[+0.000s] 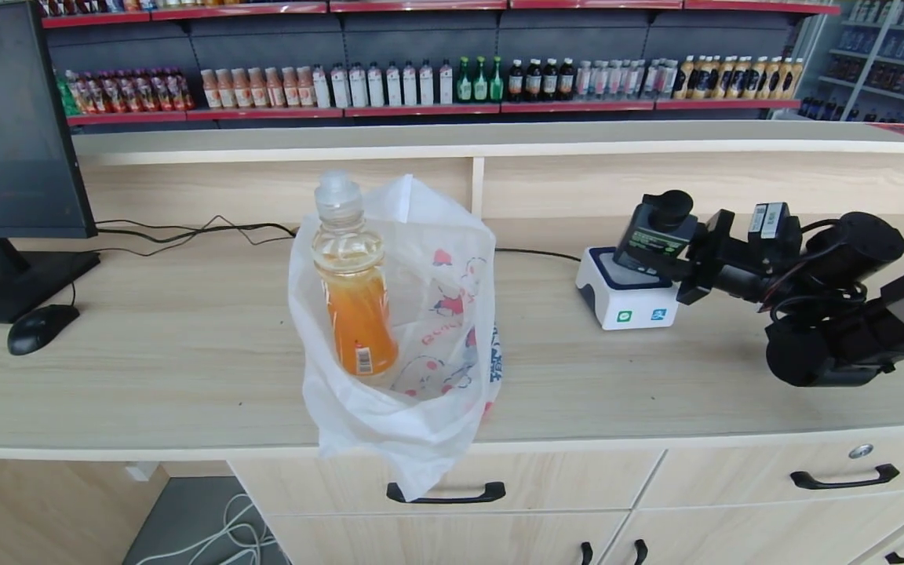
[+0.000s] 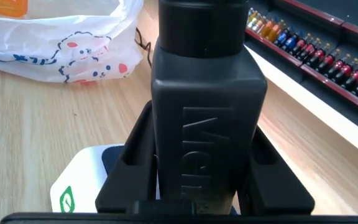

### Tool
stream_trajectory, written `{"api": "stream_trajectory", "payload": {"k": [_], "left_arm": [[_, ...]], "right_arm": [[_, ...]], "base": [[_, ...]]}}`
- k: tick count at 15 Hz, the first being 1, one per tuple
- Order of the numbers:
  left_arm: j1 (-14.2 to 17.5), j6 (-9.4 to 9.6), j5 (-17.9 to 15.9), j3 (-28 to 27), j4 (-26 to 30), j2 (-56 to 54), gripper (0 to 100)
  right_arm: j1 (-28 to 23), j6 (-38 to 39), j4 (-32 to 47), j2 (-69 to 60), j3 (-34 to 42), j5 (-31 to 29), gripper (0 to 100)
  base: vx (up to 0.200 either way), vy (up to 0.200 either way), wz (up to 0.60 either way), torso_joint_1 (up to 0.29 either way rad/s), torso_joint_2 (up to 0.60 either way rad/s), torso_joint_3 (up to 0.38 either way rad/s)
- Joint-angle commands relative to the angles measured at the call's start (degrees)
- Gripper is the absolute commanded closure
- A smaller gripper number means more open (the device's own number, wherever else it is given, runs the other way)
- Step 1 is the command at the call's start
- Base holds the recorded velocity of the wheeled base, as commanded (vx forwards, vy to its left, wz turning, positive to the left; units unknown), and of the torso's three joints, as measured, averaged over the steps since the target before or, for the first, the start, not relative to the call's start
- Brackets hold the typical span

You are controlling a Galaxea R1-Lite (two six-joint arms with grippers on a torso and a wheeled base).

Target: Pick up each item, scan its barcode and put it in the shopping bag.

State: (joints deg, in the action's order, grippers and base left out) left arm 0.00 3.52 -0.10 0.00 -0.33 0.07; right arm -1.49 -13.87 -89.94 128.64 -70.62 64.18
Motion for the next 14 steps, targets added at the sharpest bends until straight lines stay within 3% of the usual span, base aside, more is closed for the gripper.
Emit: {"api": "stream_trajectory", "payload": {"k": [1,14], "left_arm": [[0.0,-0.01,0.0,0.0,0.0,0.0,0],[0.0,-0.01,0.0,0.0,0.1,0.0,0]], "right_arm": [[0.0,-0.4,-0.1,1.1,-0.4,0.1,100],[0.0,-0.7,-0.1,2.8,-2.7,0.1,100]], "base": [[0.000,0.000,0.00,0.000,0.00,0.000],[0.000,0.000,0.00,0.000,0.00,0.000]]}}
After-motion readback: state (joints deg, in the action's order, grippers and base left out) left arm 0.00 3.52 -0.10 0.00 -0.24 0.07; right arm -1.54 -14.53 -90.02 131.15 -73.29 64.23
